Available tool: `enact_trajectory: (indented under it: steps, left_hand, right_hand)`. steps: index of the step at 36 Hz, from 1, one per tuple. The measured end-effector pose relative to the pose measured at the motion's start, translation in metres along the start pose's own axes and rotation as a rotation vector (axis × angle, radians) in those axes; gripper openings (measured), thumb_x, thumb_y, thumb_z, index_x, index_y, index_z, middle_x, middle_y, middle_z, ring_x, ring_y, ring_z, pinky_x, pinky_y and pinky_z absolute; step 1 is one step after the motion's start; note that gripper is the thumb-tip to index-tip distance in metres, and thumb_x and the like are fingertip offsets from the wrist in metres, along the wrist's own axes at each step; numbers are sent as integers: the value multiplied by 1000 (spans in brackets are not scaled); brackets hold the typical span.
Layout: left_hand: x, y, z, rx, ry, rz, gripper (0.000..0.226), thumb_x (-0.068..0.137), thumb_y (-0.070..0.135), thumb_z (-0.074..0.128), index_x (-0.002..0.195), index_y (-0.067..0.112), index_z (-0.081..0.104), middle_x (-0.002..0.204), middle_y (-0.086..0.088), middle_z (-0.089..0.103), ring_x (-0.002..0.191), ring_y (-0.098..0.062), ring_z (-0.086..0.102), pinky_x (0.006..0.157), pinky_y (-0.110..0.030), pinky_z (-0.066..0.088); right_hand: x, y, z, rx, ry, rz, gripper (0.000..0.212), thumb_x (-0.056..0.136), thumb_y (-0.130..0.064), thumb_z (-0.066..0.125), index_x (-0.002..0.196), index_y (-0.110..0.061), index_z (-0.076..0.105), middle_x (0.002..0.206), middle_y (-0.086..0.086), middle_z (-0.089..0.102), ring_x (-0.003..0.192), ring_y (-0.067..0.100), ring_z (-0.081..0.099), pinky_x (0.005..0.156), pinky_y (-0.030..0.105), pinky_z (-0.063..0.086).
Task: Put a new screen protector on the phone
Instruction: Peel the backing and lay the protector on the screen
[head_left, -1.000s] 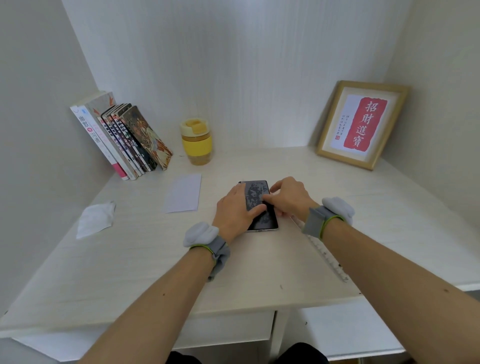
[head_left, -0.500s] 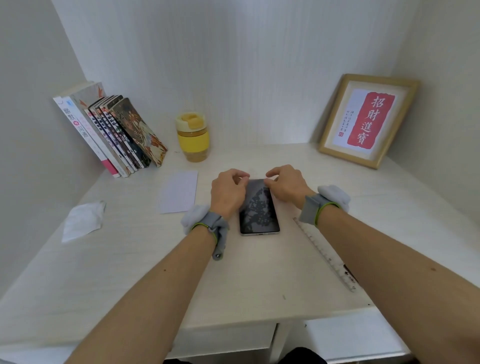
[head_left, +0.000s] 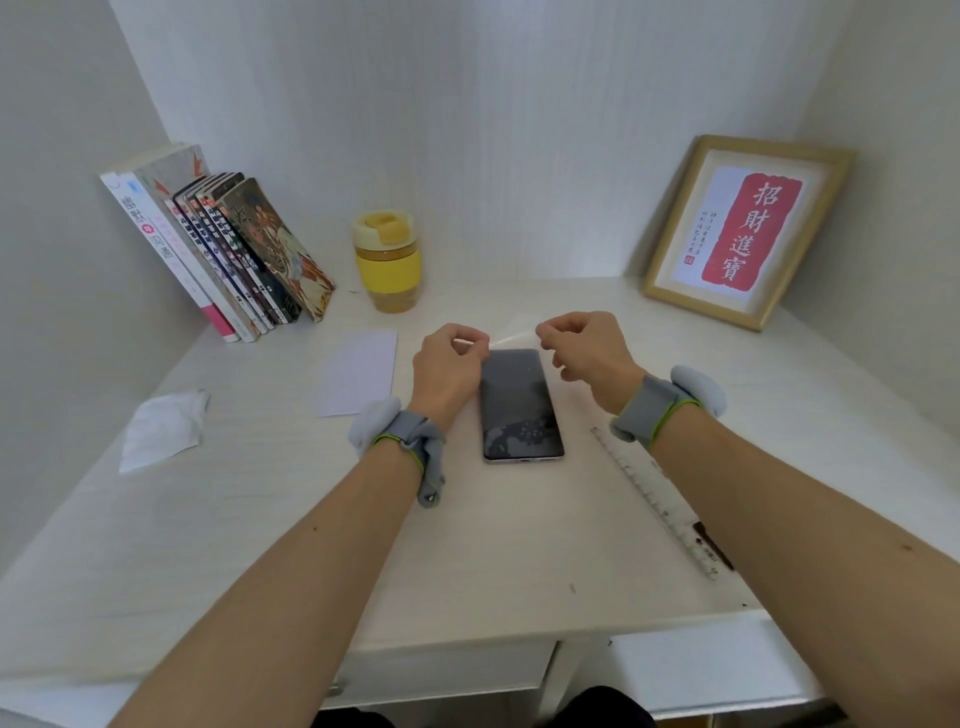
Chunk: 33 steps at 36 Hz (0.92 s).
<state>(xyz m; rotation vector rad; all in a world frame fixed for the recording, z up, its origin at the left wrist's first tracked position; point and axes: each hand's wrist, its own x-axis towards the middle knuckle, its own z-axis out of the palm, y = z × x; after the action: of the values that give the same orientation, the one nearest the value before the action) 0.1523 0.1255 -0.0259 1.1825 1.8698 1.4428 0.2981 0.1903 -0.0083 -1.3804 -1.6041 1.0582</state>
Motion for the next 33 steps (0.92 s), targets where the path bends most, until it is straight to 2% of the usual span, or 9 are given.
enact_trajectory:
  steps: [4,8,10,12,15,18,24,28,33]
  left_hand:
    - [2,-1,-1,88,9,28,12,90,23,62,98,17,69,94,-3,68,87,-17,59,82,-31,49]
    - [5,-4,-1,200,20,63,14,89,23,64,97,15,72,96,-4,71,93,-19,63,87,-32,51]
    - [6,-3,-1,234,15,71,14,89,22,64,96,15,73,96,-4,72,93,-18,64,88,-31,51]
    - [6,-3,-1,261,16,79,14,88,22,64,95,14,74,96,-3,73,92,-18,65,87,-30,51]
    - [6,-3,0,288,24,72,16,88,23,63,95,14,75,95,-4,73,91,-18,65,84,-27,50]
    - [6,-3,2,300,34,53,16,87,22,64,95,14,76,94,-4,73,91,-19,65,83,-27,49]
    - [6,-3,4,299,53,40,15,85,23,66,93,17,76,92,-2,73,91,-19,65,85,-32,52]
    - [7,-2,5,312,60,40,15,84,23,68,94,16,76,93,-3,72,93,-20,64,85,-32,52]
    - [8,-2,5,317,71,45,15,83,24,70,94,16,75,92,-4,72,92,-20,64,85,-32,52]
  right_hand:
    - [0,3,2,-14,2,-9,10,91,-21,63,89,-13,68,80,3,67,63,14,56,52,24,46]
    - [4,8,7,-99,11,11,16,89,-23,65,73,-23,65,91,5,71,82,22,64,77,37,57]
    - [5,10,10,-119,19,21,18,86,-23,65,68,-25,64,90,6,72,87,27,67,81,41,58]
    - [6,9,11,-139,26,24,16,85,-23,66,69,-23,67,90,7,73,90,29,68,84,44,57]
    - [8,8,12,-175,28,24,9,85,-21,66,82,-16,74,95,7,73,92,27,68,89,41,55]
    - [8,7,12,-192,33,35,13,84,-19,65,87,-14,76,97,7,73,93,27,68,89,40,55]
    - [9,7,13,-218,39,40,12,84,-18,64,80,-14,75,94,8,72,91,28,68,85,41,57]
    - [9,7,14,-254,53,25,13,86,-17,65,86,-10,77,96,9,72,94,26,66,88,39,55]
    - [11,6,17,-285,83,34,14,87,-17,66,89,-9,77,96,10,72,91,27,67,83,34,56]
